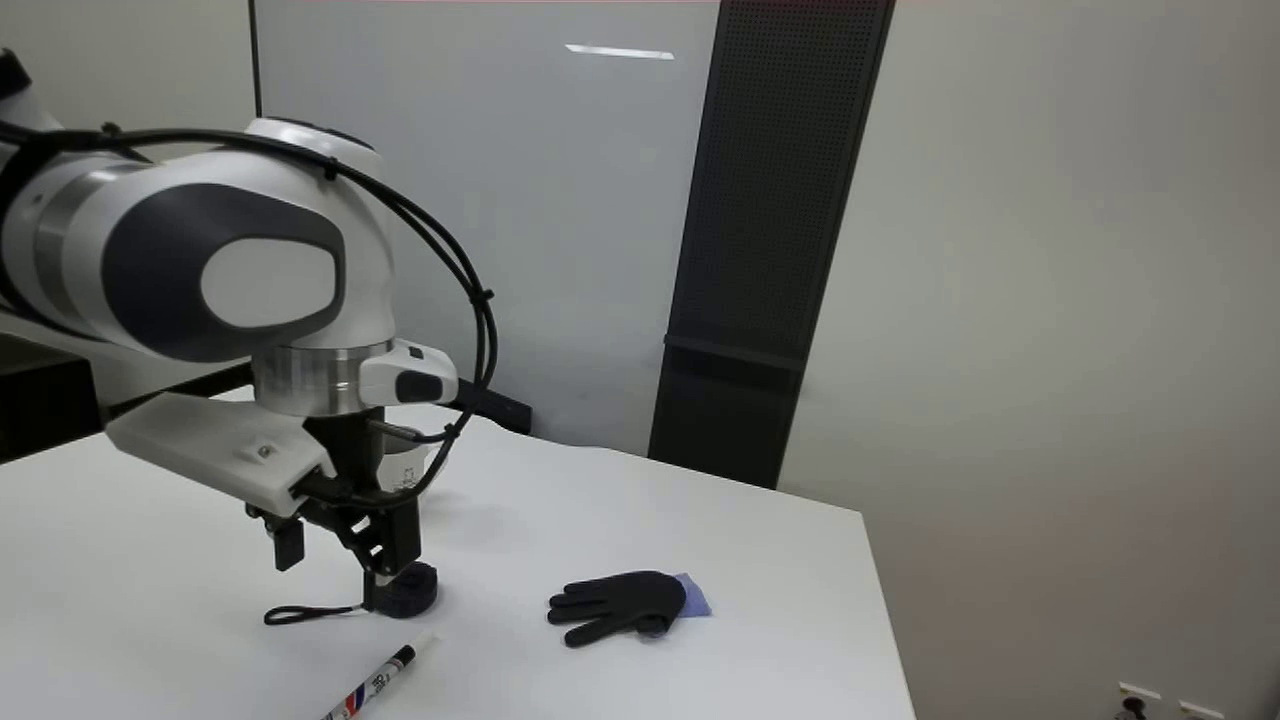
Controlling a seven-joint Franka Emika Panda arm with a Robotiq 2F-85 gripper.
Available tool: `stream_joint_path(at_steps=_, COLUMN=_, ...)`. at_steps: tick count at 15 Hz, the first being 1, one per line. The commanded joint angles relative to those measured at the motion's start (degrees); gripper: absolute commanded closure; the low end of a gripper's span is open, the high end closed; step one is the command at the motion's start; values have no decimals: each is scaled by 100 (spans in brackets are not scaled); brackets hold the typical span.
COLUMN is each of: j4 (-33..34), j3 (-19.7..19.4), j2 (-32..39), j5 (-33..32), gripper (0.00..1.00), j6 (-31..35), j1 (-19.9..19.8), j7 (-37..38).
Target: Put the marker inside the mug cup then put it back on the table
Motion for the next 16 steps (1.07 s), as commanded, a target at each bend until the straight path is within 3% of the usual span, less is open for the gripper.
stream_joint_path(at_steps=1, j4=-243, j3=-14, j2=3, j5=-63, gripper=0, j6=374, j1=8, j7=81)
stream_joint_path(at_steps=8, j4=-294, j3=-102, j2=471, j5=-150, gripper=0, j6=1219, j1=4, j7=174)
stream_joint_path(at_steps=16, j4=-209, j3=-122, j2=1115, j5=-59, gripper=0, j6=1667, j1=41, j7=205)
